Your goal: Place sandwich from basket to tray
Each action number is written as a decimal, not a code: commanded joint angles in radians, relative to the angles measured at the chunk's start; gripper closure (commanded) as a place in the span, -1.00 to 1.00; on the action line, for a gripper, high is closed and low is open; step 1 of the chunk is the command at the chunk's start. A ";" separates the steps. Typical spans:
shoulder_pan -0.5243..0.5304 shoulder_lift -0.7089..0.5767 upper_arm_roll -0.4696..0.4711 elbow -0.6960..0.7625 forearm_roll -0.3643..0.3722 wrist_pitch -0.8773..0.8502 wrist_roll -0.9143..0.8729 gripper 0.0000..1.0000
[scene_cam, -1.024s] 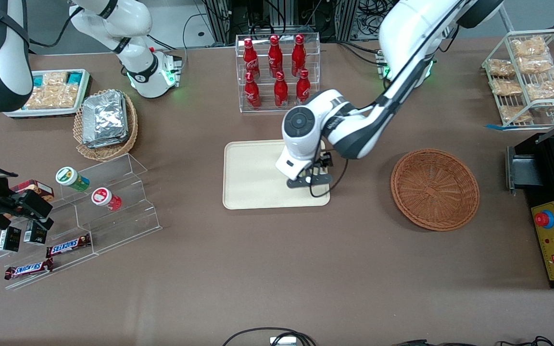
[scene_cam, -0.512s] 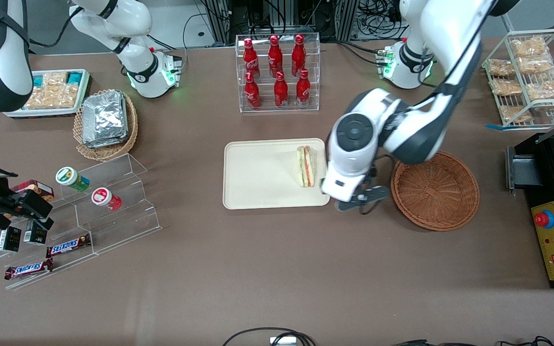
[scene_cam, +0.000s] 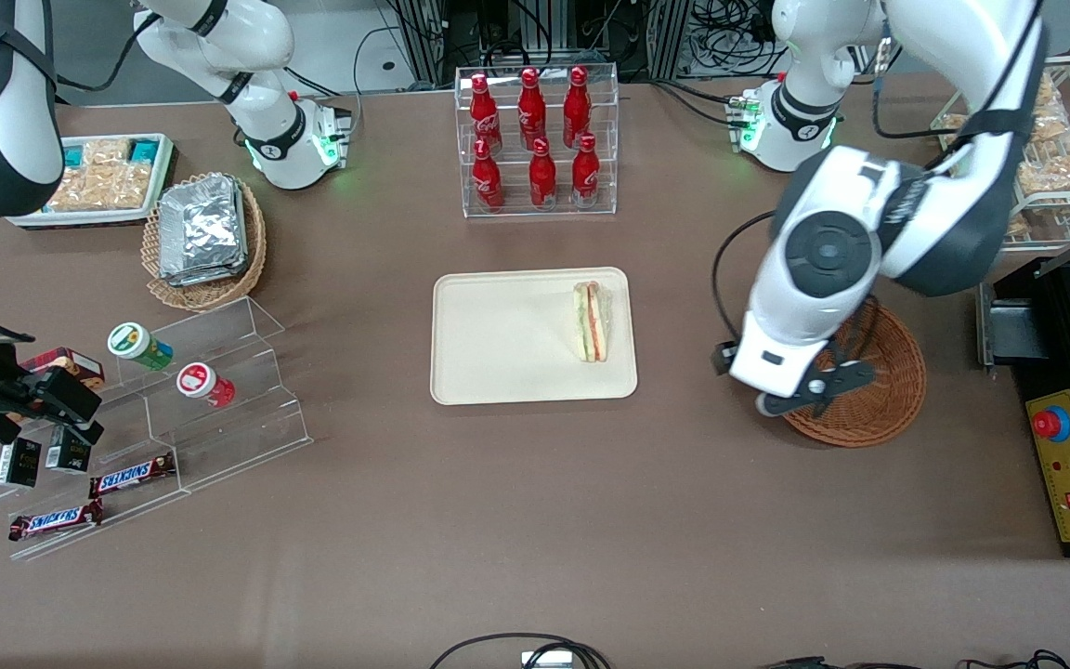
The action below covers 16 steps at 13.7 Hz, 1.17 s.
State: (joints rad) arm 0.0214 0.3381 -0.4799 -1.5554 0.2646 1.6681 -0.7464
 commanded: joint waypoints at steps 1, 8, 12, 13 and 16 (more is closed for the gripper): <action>0.086 -0.066 -0.008 -0.015 -0.033 -0.073 0.169 -0.99; 0.091 -0.244 0.230 -0.018 -0.177 -0.217 0.620 -0.99; 0.097 -0.304 0.297 -0.018 -0.223 -0.252 0.795 -0.99; 0.098 -0.313 0.297 -0.015 -0.223 -0.254 0.809 -0.99; 0.100 -0.338 0.293 -0.014 -0.222 -0.252 0.812 -0.99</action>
State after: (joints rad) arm 0.1217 0.0347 -0.1873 -1.5555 0.0568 1.4258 0.0441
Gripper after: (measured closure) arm 0.000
